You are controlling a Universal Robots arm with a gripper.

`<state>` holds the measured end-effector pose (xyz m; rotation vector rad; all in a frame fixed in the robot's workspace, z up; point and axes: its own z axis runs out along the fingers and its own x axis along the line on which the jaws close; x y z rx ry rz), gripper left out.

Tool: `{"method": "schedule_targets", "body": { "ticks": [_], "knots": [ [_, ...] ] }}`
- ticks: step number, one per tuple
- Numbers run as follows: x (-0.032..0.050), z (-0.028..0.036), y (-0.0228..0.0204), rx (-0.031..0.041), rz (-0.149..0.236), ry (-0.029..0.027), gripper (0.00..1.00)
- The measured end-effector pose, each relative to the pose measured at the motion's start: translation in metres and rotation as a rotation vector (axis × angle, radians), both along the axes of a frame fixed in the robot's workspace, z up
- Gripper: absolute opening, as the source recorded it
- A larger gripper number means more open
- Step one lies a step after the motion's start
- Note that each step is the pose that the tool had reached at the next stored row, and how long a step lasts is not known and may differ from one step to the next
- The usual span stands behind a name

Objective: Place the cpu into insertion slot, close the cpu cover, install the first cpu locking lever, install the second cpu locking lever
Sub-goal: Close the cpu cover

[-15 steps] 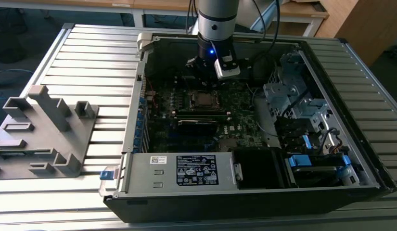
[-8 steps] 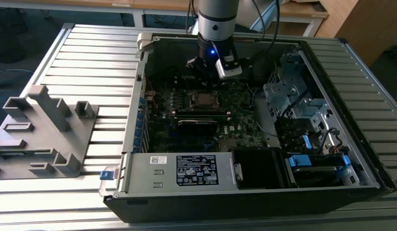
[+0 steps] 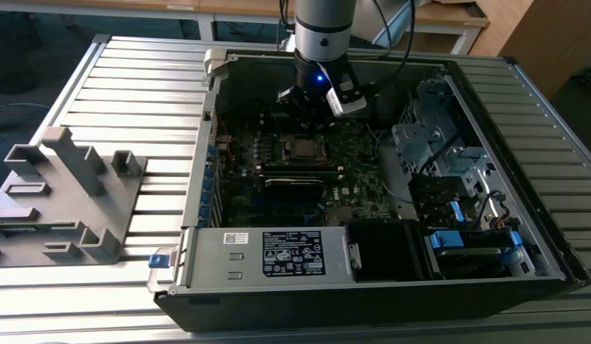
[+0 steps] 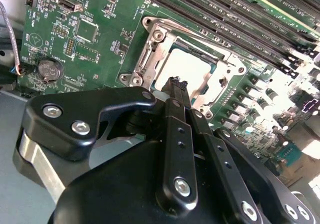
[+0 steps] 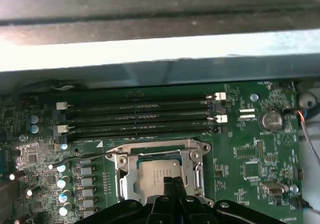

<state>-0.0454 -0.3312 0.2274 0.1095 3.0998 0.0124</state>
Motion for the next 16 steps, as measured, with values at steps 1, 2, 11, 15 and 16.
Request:
{"method": "schedule_targets", "body": {
  "ticks": [1, 2, 11, 15, 16],
  "knots": [
    [0.0, 0.0, 0.0, 0.0001, 0.0, 0.0, 0.1],
    [0.0, 0.0, 0.0, 0.0001, 0.0, -0.0001, 0.1],
    [0.0, -0.0048, -0.0001, -0.0007, 0.0, 0.0001, 0.1],
    [0.0001, -0.0054, 0.0, -0.0011, 0.0, 0.0102, 0.1],
    [0.0, -0.0054, 0.0, -0.0013, 0.0, 0.0158, 0.1]
  ]
}}
